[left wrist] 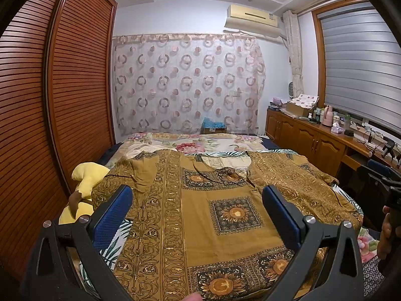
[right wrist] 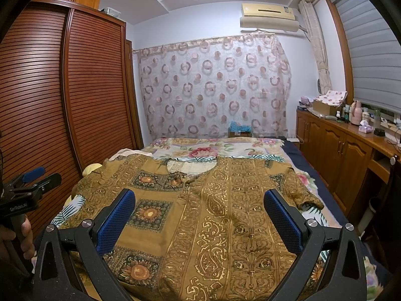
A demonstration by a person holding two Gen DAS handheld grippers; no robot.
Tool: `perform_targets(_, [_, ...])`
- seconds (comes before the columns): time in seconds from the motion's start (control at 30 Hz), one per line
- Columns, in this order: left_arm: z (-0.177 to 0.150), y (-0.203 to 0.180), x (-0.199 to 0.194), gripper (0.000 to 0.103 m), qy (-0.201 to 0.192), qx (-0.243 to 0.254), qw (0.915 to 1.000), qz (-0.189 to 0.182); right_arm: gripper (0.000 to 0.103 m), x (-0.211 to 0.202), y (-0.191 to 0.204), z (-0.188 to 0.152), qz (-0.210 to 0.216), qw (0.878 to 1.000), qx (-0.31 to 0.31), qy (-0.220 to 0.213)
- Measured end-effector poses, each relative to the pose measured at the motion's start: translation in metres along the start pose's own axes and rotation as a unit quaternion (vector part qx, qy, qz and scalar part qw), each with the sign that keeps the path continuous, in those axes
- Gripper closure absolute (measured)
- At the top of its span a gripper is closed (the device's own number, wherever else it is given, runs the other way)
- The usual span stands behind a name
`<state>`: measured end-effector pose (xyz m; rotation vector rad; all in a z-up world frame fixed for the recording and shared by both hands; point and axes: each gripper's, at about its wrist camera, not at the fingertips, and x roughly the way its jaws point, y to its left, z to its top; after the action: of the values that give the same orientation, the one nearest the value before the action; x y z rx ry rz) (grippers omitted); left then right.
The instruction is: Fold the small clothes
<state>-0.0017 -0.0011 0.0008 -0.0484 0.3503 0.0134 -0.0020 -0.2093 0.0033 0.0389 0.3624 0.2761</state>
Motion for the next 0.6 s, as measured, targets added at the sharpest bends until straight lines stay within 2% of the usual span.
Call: perform_targets(0.6, [0.017, 0.001, -0.010, 0.000, -0.003, 0.003, 1.0000, 0.000, 0.001, 0.000, 0.000, -0.001, 0.001, 1.000, 0.000, -0.001])
